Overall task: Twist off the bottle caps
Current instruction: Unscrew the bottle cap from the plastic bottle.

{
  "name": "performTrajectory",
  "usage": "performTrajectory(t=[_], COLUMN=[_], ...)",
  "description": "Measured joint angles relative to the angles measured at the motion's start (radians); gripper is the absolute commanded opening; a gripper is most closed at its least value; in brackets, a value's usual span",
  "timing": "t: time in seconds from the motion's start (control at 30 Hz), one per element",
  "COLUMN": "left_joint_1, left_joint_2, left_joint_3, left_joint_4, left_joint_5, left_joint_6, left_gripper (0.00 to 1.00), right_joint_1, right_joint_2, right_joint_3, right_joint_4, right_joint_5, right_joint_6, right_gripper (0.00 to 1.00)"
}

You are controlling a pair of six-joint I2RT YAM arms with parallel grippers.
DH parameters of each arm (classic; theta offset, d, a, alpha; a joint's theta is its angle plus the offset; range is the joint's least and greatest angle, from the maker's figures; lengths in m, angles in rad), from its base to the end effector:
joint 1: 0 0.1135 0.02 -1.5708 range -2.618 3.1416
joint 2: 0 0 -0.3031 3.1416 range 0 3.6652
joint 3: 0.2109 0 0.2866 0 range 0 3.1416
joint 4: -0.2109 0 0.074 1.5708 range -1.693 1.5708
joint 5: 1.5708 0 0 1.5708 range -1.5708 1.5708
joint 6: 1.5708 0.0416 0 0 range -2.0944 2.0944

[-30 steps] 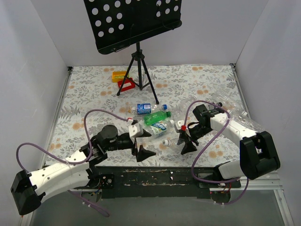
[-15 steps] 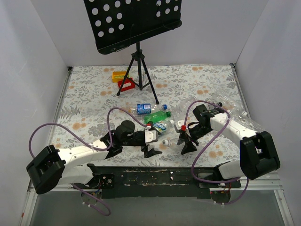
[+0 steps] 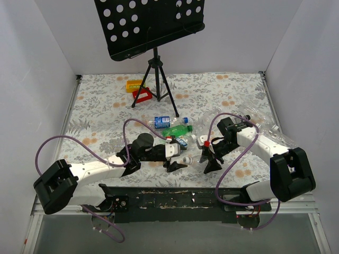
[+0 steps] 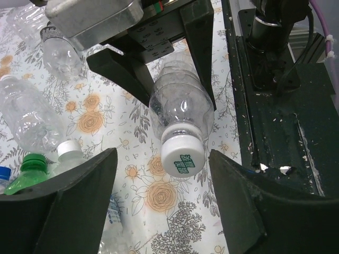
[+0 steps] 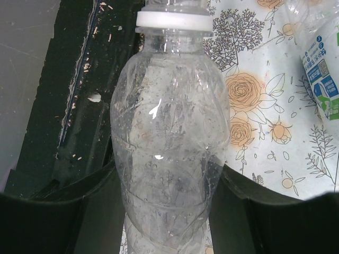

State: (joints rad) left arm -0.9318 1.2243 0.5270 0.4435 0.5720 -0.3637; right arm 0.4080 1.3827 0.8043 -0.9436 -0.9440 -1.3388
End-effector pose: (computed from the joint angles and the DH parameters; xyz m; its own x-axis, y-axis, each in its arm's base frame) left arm 0.1465 -0.2349 0.2373 -0.4912 0.1596 -0.8563 0.8696 0.1473 -0.4714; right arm 0.2029 0.1244 0.2100 0.0510 -0.5999 -0.7985 -0.9541 -0.2655 0.1385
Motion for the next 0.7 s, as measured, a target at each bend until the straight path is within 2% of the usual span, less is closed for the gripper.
performTrajectory(t=[0.1, 0.23, 0.33, 0.37, 0.5, 0.57, 0.6, 0.7], left_joint_1=[0.000, -0.001, -0.002, -0.002, -0.005, -0.005, -0.005, -0.004], left_joint_2=[0.000, 0.003, 0.013, 0.016, 0.027, 0.034, 0.036, 0.039], left_joint_3=[0.003, 0.013, 0.018, 0.019, 0.032, 0.046, 0.053, 0.078], left_joint_4=[-0.003, -0.014, -0.020, -0.023, -0.043, -0.066, -0.074, -0.115], left_joint_5=[0.008, 0.024, 0.032, 0.035, 0.047, 0.050, 0.049, 0.024], left_joint_6=[-0.005, -0.013, -0.020, -0.023, -0.042, -0.065, -0.087, -0.215], left_gripper=[0.50, 0.47, 0.41, 0.37, 0.10, 0.03, 0.00, 0.00], right_joint_1=[0.000, 0.000, 0.000, 0.000, -0.001, -0.002, -0.002, -0.002], right_joint_2=[0.000, 0.000, 0.000, 0.000, 0.000, 0.000, 0.000, 0.000], right_joint_3=[0.000, 0.000, 0.000, 0.000, 0.000, 0.000, 0.000, 0.000], right_joint_4=[0.000, 0.000, 0.000, 0.000, 0.000, -0.001, -0.001, -0.002], right_joint_5=[0.000, 0.001, 0.001, 0.001, 0.007, 0.013, 0.013, 0.011], right_joint_6=[0.000, 0.000, 0.000, 0.000, 0.000, 0.001, 0.002, 0.000], right_gripper=[0.05, 0.05, 0.05, 0.05, 0.05, 0.05, 0.05, 0.05])
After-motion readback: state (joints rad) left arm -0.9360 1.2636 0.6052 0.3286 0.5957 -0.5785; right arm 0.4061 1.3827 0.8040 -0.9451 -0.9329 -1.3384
